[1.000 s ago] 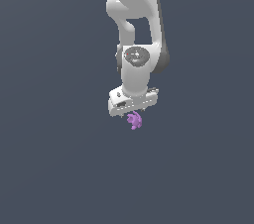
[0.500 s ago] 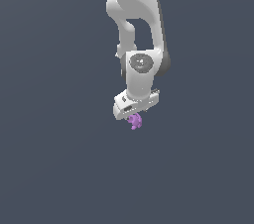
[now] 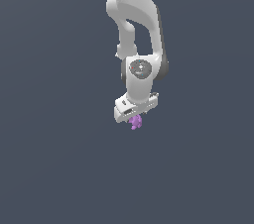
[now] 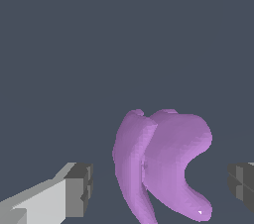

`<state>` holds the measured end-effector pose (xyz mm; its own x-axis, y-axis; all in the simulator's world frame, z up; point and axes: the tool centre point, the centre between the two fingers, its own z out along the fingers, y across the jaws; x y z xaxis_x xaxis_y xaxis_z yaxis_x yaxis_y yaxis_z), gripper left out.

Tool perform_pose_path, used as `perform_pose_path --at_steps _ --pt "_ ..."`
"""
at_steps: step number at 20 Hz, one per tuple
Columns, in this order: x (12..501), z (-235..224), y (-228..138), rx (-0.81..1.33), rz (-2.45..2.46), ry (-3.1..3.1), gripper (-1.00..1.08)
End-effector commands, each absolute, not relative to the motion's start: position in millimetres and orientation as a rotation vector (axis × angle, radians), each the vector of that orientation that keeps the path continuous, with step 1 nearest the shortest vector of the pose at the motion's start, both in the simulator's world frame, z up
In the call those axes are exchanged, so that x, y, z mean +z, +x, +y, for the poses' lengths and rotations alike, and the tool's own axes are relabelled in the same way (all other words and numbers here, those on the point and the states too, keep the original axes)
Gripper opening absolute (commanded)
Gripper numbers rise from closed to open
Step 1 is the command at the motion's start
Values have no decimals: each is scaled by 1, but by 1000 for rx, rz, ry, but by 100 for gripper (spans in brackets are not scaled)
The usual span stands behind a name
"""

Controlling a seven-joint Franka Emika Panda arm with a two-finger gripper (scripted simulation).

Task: Pick up the object and move it to a goal position.

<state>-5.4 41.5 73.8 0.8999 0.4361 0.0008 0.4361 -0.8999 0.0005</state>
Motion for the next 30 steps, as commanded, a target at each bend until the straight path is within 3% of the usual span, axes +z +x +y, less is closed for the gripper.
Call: perform_pose_path --at_steps 1,8,9,30 --pt "60 42 -6 0 705 3061 100" --pt "45 42 -5 0 707 3061 100" --pt "45 42 -5 0 707 3061 -100" --pt "71 21 -15 0 711 3061 -100"
